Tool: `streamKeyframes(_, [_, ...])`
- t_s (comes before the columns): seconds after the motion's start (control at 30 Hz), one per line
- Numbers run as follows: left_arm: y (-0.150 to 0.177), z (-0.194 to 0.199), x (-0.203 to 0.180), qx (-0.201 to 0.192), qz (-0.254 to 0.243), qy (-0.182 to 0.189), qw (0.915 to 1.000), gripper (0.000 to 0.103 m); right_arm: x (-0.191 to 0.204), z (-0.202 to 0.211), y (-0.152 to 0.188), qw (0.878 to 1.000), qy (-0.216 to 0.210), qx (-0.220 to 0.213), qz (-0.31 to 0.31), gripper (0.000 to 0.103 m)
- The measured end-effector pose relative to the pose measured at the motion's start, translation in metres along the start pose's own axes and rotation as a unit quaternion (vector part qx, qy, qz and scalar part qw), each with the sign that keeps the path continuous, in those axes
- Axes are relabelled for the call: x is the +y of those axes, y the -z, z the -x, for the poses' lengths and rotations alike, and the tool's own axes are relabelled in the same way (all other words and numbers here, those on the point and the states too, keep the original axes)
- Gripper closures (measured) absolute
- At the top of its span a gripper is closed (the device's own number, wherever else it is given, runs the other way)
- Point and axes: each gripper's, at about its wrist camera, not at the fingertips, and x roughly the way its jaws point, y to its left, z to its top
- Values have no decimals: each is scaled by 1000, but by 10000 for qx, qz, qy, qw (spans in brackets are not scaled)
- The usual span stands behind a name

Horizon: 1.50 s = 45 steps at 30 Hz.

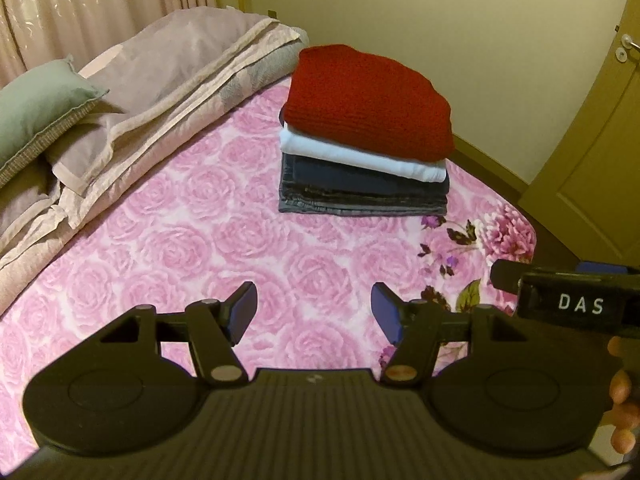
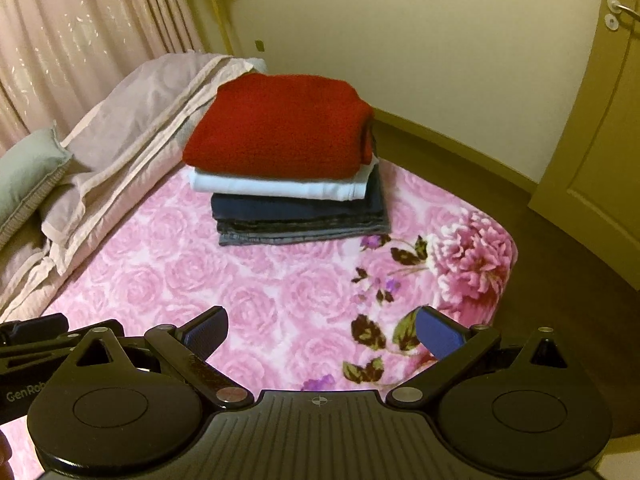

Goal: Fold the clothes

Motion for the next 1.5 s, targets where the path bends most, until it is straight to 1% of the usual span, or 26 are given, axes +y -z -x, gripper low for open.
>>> streamKeyframes(0.7, [-29, -52, -4, 348, 20, -77, 9994, 43, -10, -56, -27, 9987, -11, 497, -92, 1])
streamKeyframes(1.0, [-39, -67, -12, 367, -93, -56, 9993, 43, -20, -70, -34, 9977, 58, 619, -253, 1])
streamKeyframes(1.5, [-49, -86, -17, 385, -235, -24, 9990, 43, -26, -83, -43, 9969, 196, 678, -333, 1])
